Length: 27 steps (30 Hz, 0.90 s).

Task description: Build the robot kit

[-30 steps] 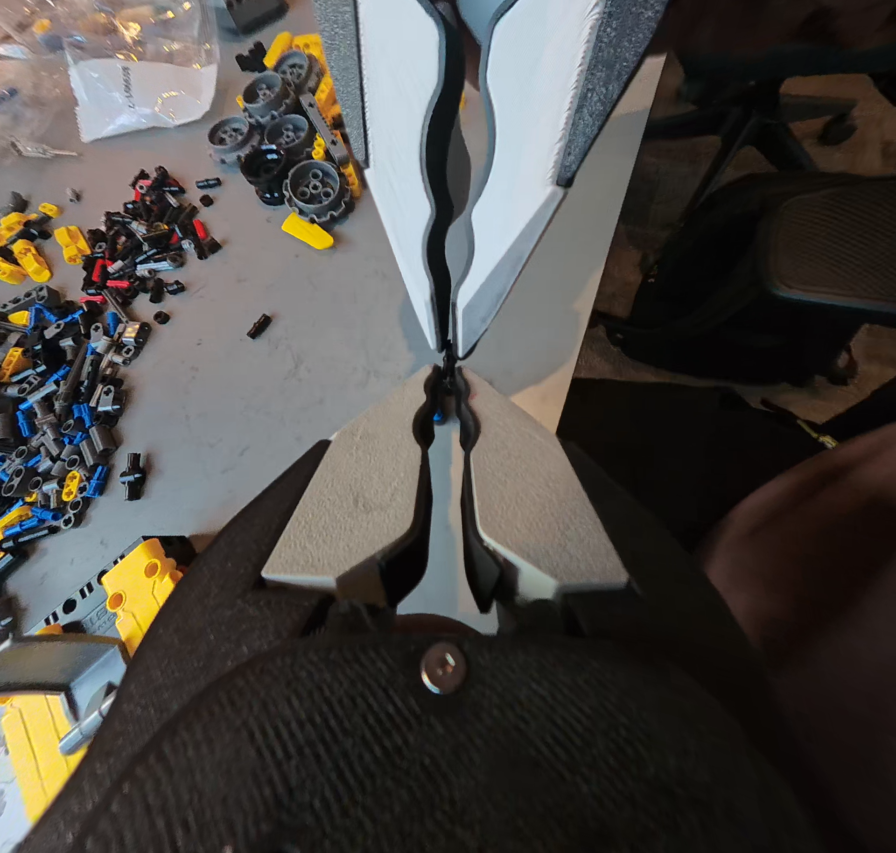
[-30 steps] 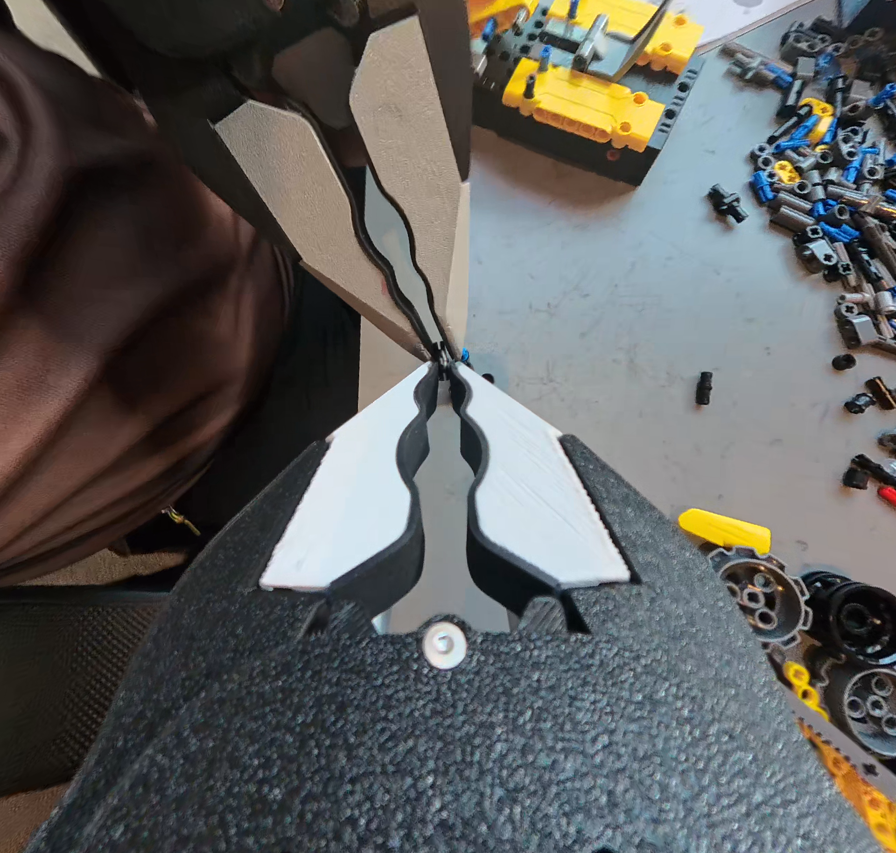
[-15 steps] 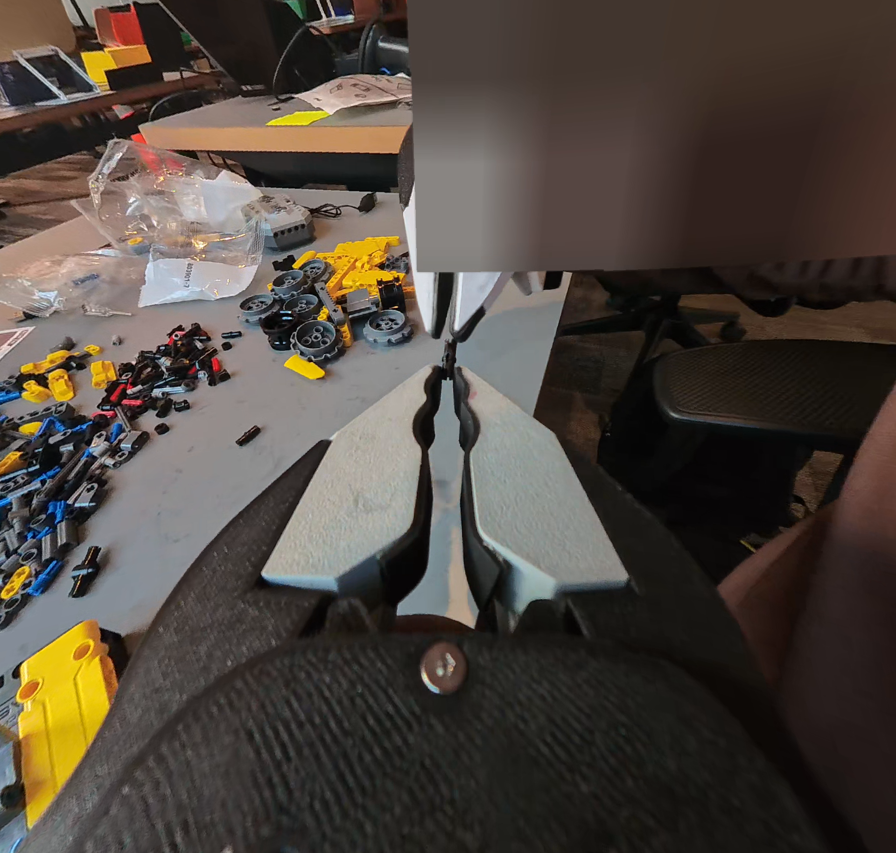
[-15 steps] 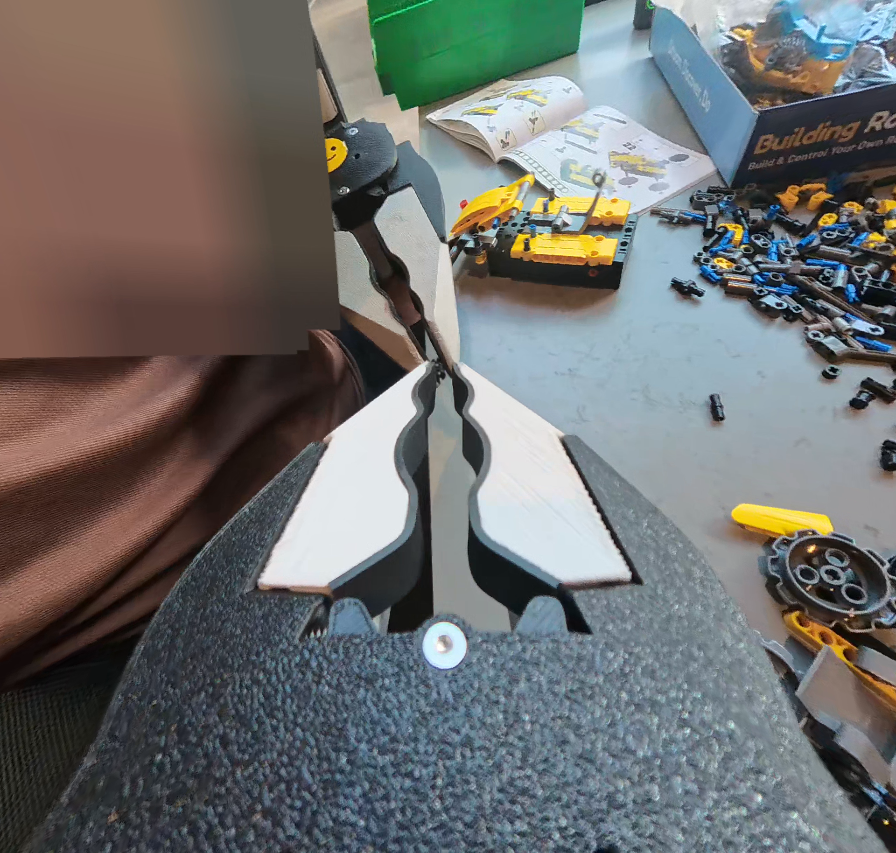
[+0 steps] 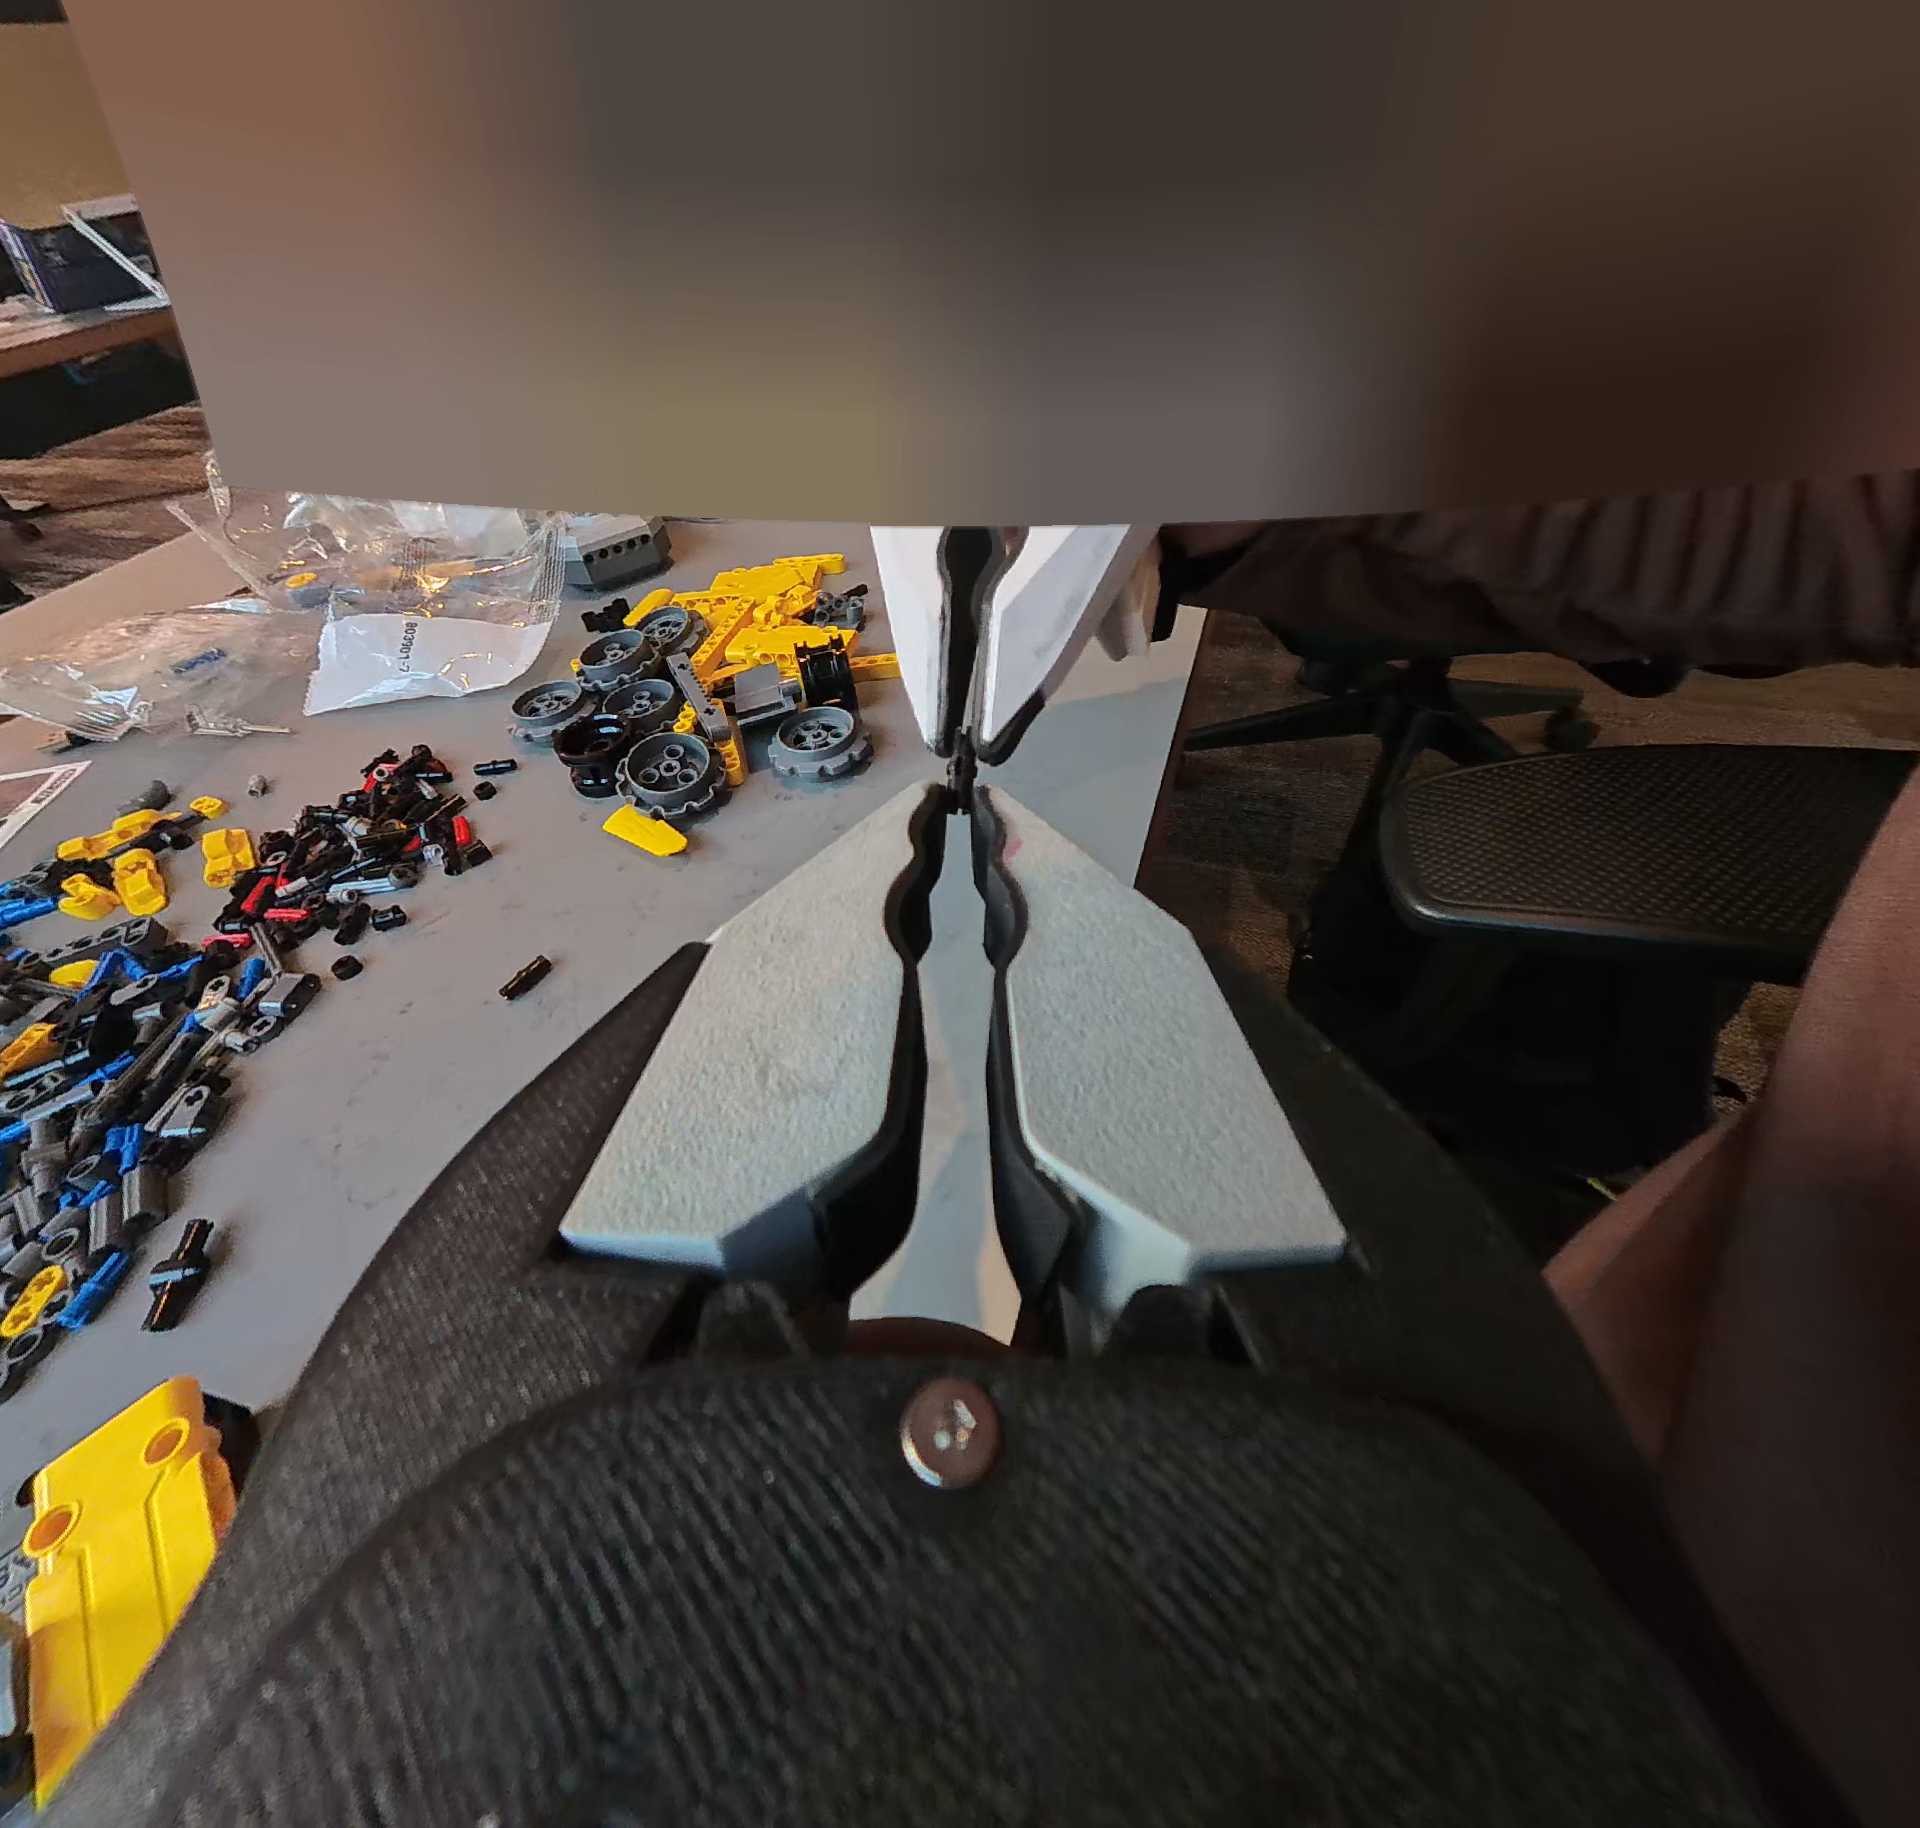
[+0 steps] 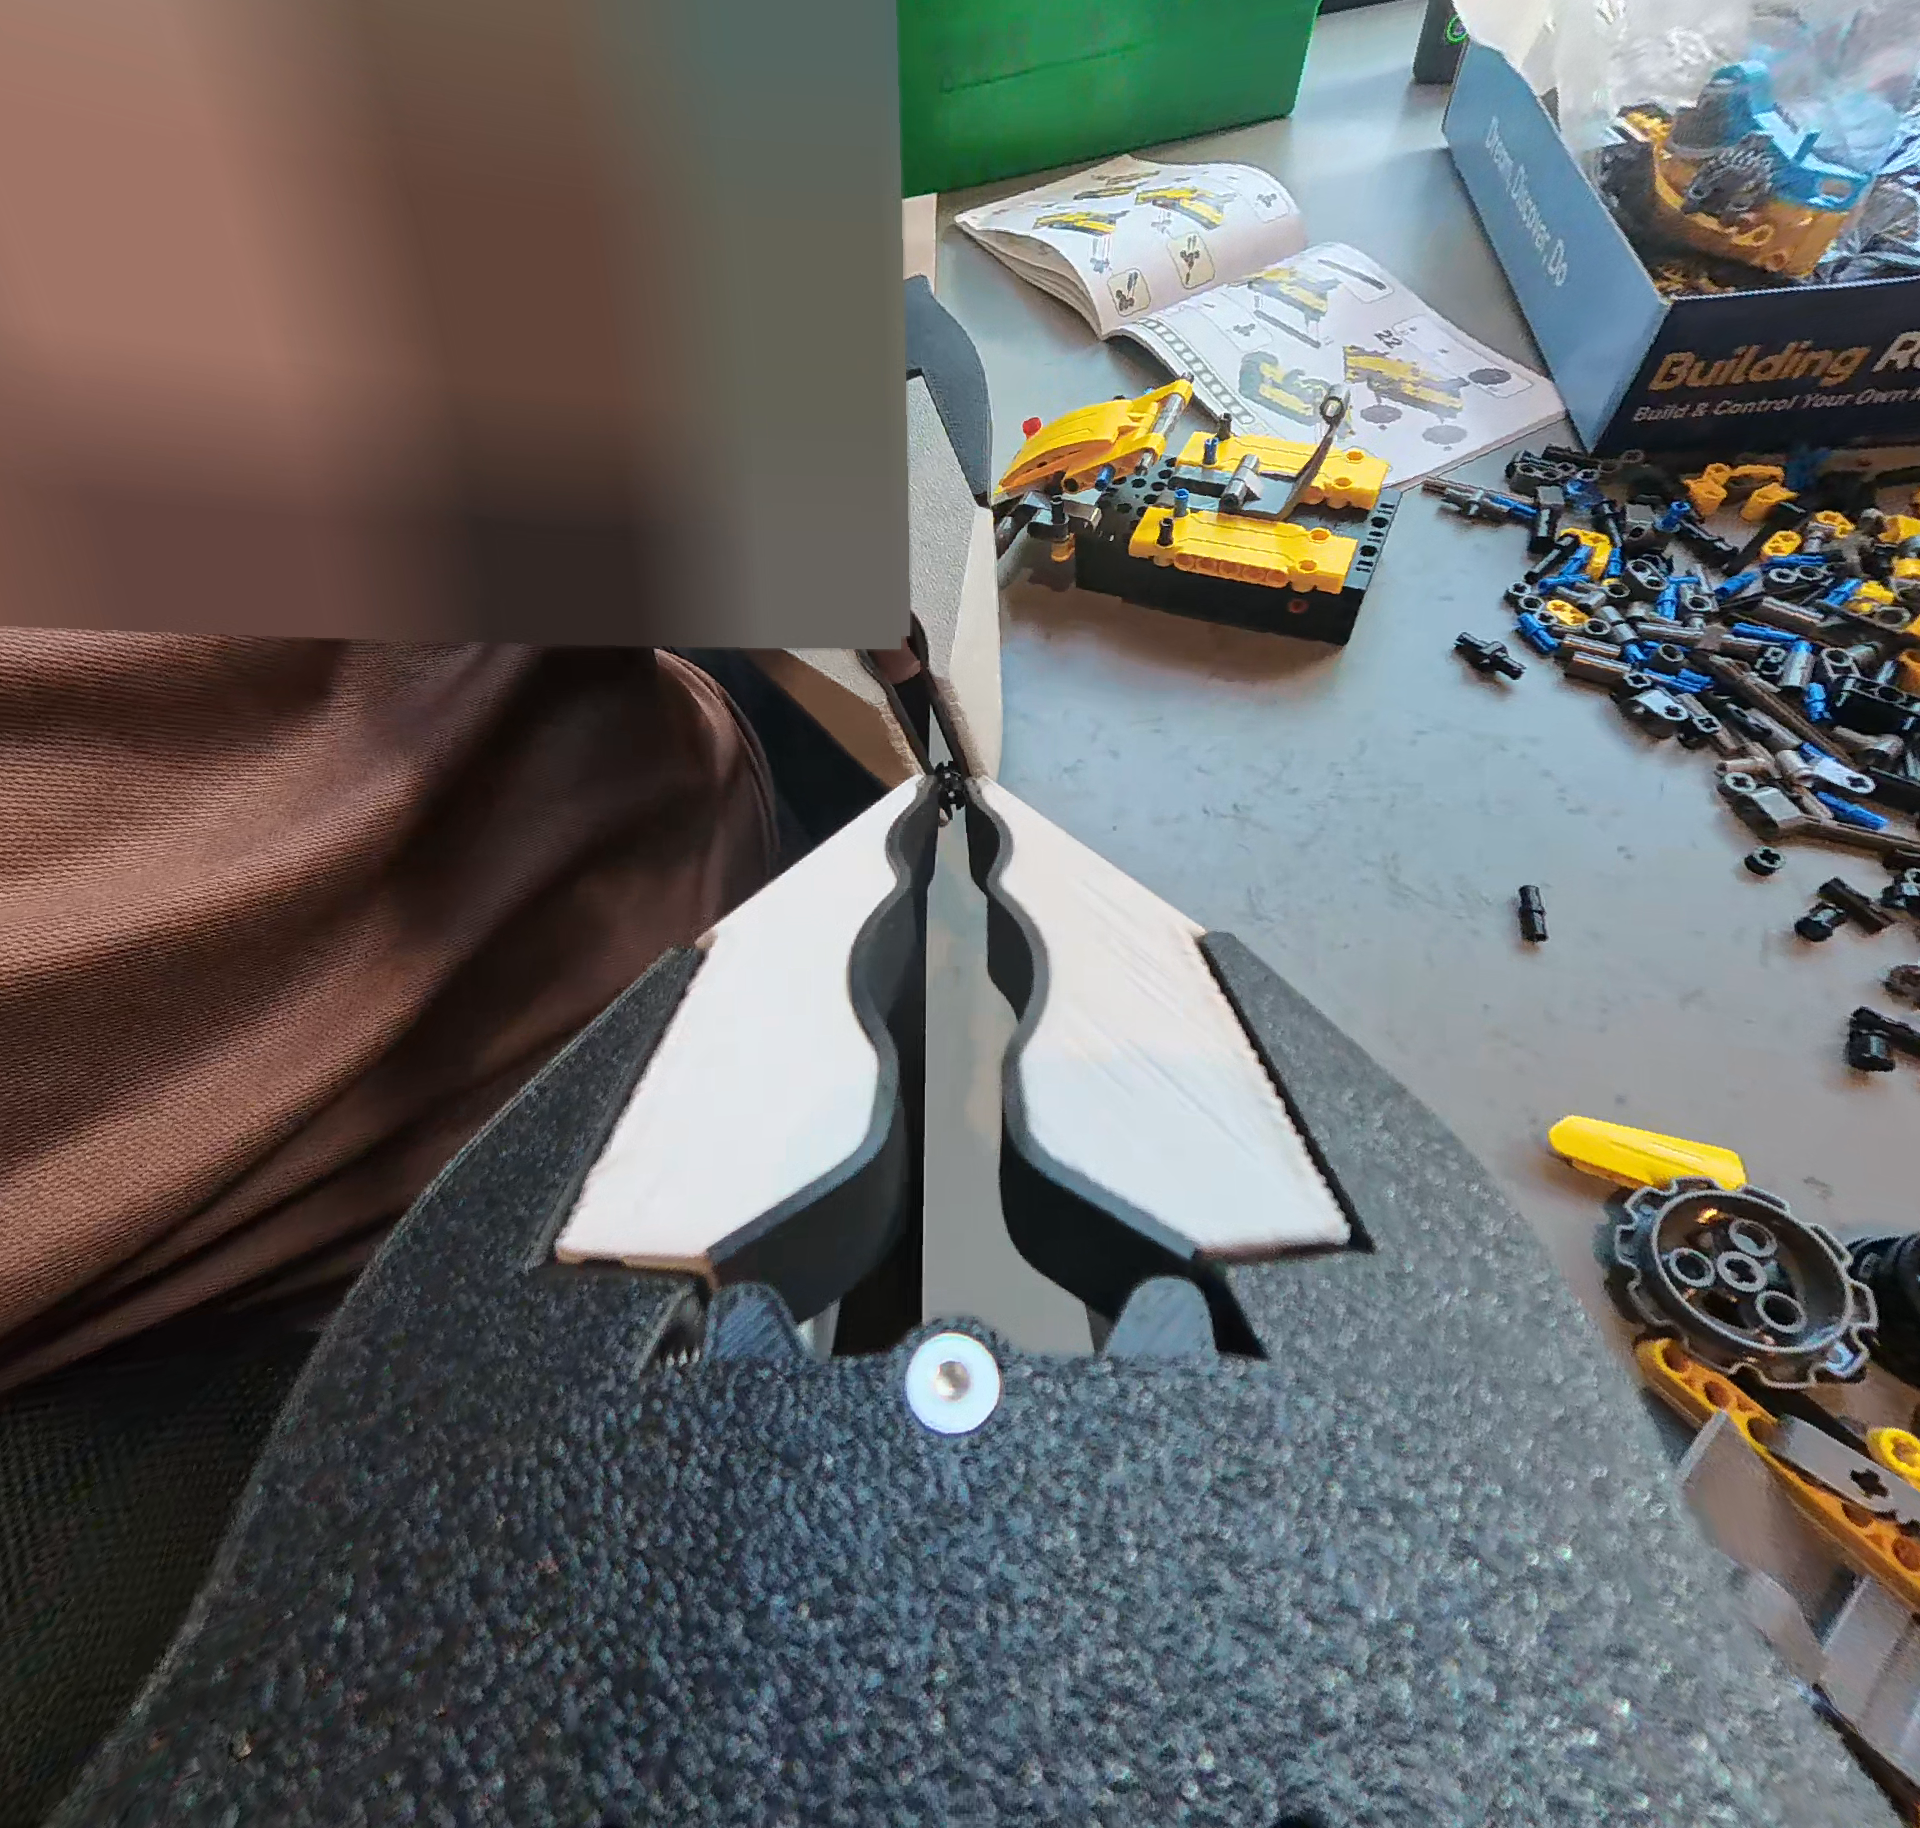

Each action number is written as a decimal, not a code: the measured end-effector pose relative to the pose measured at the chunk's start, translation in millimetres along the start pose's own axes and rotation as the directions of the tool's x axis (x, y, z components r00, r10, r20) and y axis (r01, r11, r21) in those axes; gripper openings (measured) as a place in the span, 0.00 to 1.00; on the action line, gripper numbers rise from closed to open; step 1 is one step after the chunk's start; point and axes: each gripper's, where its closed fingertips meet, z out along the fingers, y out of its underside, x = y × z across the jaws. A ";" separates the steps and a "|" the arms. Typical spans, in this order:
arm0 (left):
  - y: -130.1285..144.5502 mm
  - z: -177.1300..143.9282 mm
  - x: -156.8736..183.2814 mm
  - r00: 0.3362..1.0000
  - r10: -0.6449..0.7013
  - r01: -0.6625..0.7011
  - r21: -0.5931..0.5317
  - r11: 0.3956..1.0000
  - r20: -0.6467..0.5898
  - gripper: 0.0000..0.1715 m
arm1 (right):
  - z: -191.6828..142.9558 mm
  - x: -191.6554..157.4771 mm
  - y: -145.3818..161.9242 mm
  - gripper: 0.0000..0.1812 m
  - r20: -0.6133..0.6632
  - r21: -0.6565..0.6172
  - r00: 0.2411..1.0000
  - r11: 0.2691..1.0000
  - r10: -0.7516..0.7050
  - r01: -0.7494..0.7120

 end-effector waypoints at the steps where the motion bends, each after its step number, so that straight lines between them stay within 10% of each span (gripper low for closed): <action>1: 0.0 0.2 0.3 1.000 -0.008 0.008 0.001 1.000 -0.004 0.01 | -0.1 0.0 -0.3 0.00 -0.002 0.000 1.000 1.000 -0.004 0.004; 14: 73.6 1.1 -28.5 0.988 -0.115 0.147 -0.402 0.904 0.103 0.13 | 23.3 42.7 51.5 0.01 -0.151 -0.348 0.988 0.937 -0.016 -0.038; 27: 55.7 5.4 -23.5 1.000 0.004 0.006 -0.339 0.941 0.030 0.01 | 29.5 29.9 32.7 0.00 -0.064 -0.241 0.995 0.966 0.081 -0.094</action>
